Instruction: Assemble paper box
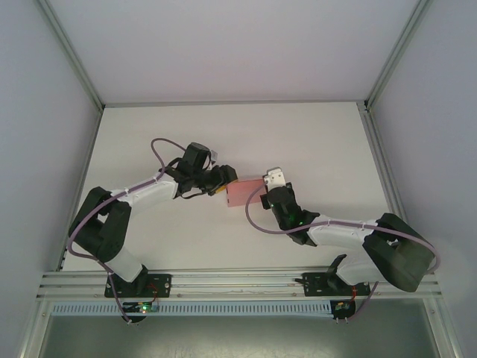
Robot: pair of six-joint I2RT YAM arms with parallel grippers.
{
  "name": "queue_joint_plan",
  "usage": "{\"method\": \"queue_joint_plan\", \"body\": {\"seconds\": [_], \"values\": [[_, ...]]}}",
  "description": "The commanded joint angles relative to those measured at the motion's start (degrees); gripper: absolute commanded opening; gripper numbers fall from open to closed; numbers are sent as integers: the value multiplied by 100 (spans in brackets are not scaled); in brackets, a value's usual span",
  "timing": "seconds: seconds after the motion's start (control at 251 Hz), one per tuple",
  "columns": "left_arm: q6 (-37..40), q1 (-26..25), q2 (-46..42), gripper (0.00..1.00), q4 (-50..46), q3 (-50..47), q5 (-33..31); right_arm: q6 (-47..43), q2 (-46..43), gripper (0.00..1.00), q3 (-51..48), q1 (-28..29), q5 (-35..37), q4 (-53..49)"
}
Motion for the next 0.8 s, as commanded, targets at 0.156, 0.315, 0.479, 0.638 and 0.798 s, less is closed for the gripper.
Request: {"method": "queue_joint_plan", "body": {"seconds": [0.156, 0.315, 0.479, 0.638, 0.798], "values": [[392, -89, 505, 51, -254, -466, -58, 41, -491, 10, -427, 103, -1003, -883], [906, -332, 590, 43, -692, -413, -704, -38, -1002, 34, -578, -32, -1775, -941], [990, -442, 626, 42, -504, -529, -896, 80, -1187, 49, -752, -439, -2423, -1072], [1013, -560, 457, 38, -253, -843, -1092, -234, -1712, 62, -777, -628, -3335, -1354], [1105, -692, 513, 38, -119, -899, -1260, -483, -2243, 74, -1171, -697, -4028, -1301]]}}
